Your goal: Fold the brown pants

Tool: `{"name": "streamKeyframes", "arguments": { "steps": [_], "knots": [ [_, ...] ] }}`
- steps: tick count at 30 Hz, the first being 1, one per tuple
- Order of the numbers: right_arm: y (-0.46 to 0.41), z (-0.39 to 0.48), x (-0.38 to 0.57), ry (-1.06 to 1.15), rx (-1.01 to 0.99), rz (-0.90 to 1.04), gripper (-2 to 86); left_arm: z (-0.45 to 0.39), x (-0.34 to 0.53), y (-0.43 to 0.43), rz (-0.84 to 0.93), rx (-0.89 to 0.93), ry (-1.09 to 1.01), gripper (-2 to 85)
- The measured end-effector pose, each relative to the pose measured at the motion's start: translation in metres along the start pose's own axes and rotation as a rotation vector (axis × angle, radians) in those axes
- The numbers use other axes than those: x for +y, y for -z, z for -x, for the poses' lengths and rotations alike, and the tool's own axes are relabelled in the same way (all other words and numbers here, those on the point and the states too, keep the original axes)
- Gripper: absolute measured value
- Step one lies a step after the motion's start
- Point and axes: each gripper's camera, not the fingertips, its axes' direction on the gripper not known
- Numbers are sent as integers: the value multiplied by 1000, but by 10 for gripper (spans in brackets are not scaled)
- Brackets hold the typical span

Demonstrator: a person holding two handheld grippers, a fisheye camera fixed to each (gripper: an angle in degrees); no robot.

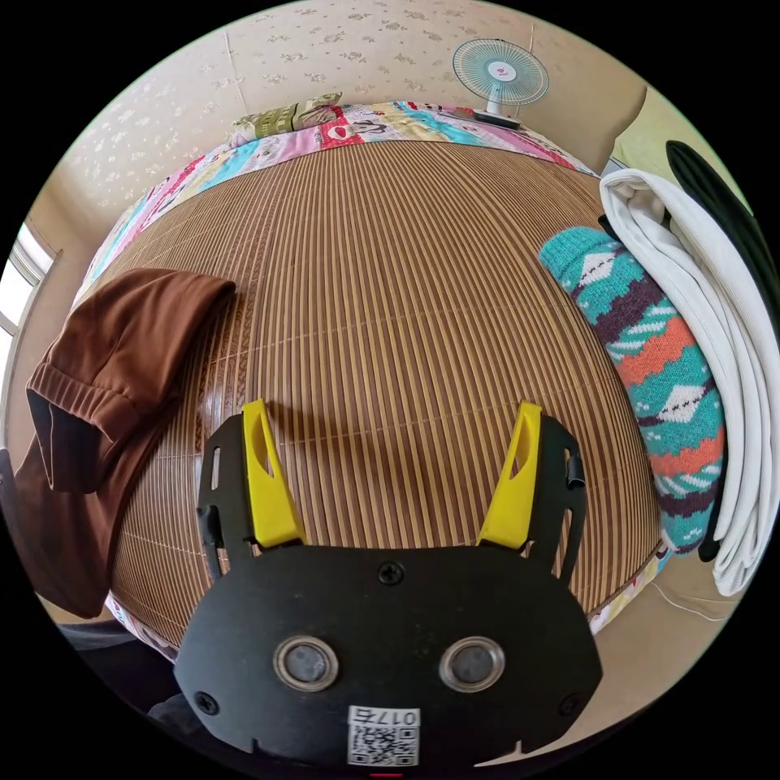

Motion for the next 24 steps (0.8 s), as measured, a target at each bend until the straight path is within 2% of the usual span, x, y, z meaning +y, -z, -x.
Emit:
{"name": "streamKeyframes", "arguments": {
  "steps": [24],
  "knots": [
    [32, -28, -7, -3, 3, 0, 383, -49, 44, 13, 76, -67, -57, 40]
  ]
}}
